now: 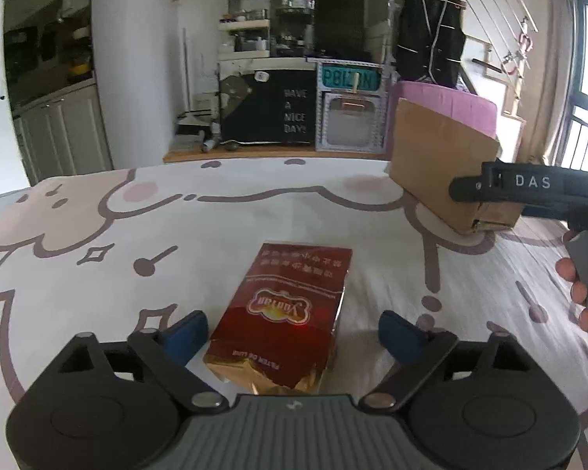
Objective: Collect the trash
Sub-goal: 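Grasp the red snack box with the left gripper while the right gripper grasps the cardboard box, then lift the red snack box with the left gripper while the right gripper lifts the cardboard box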
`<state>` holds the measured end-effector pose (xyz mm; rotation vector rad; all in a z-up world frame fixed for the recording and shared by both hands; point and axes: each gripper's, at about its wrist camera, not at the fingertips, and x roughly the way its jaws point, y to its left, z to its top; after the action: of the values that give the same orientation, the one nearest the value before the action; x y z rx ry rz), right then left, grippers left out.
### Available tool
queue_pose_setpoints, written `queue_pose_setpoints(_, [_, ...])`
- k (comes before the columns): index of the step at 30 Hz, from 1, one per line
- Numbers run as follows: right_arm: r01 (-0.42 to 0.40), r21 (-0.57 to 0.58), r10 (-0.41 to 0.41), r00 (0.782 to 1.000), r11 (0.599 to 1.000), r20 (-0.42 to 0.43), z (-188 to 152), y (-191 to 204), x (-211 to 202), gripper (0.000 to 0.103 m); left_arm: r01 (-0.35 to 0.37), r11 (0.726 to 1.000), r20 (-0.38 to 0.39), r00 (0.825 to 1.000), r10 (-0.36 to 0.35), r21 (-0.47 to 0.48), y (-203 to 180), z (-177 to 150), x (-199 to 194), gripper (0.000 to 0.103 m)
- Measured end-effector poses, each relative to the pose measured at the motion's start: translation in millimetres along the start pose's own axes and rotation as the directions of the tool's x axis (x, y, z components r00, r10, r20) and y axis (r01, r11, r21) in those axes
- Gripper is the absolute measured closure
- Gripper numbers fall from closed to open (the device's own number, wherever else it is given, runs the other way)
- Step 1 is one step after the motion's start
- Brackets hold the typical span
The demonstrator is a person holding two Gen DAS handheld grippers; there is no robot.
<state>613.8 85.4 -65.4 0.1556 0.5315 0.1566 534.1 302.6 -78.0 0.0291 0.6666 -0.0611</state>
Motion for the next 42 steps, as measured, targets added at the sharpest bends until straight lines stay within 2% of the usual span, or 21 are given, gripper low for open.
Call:
queue_pose_setpoints(5, [-0.010,0.010,0.011,0.999,1.000,-0.040,1,-1,10,0.001,-0.031,0.998,0.015,0.999,0.032,-0.053,2,1,-2,0.028])
queue_pose_setpoints(7, [0.001,-0.002,-0.001,1.000,1.000,-0.022,0,1,7,0.006,-0.040,0.997,0.021,0.999,0.042,-0.063,2,2,-3,0.036])
queue_pose_setpoints(13, [0.018,-0.019,-0.016,0.998,1.000,0.067,-4,3,-13,0.011,-0.063,0.995,0.029,0.997,0.066,-0.079,2,0,-8,0.044])
queue_pose_setpoints(15, [0.019,-0.027,-0.017,0.997,0.999,0.074,-7,2,-20,0.012,-0.073,0.994,0.026,0.997,0.075,-0.083,-1,-2,-12,0.046])
queue_pose_setpoints(19, [-0.008,-0.043,0.009,0.999,0.999,0.034,-15,2,-30,0.013,-0.091,0.992,0.021,0.995,0.094,-0.091,-7,-8,-22,0.047])
queue_pose_setpoints(23, [-0.024,-0.073,0.027,0.999,0.997,0.035,-25,-2,-57,0.014,-0.102,0.988,0.018,0.994,0.105,-0.119,-11,-16,-39,0.048])
queue_pose_setpoints(28, [-0.052,-0.092,0.053,0.999,0.994,0.010,-42,-10,-98,0.015,-0.093,0.976,0.009,0.995,0.096,-0.195,-17,-32,-66,0.049])
queue_pose_setpoints(37, [-0.084,-0.133,0.083,0.996,0.988,-0.011,-76,-17,-181,0.017,-0.078,0.965,-0.027,0.997,0.073,-0.251,-46,-71,-121,0.050])
queue_pose_setpoints(42, [-0.094,-0.152,0.092,0.995,0.984,-0.024,-89,-18,-221,0.017,-0.087,0.965,-0.044,0.996,0.078,-0.247,-64,-88,-155,0.051])
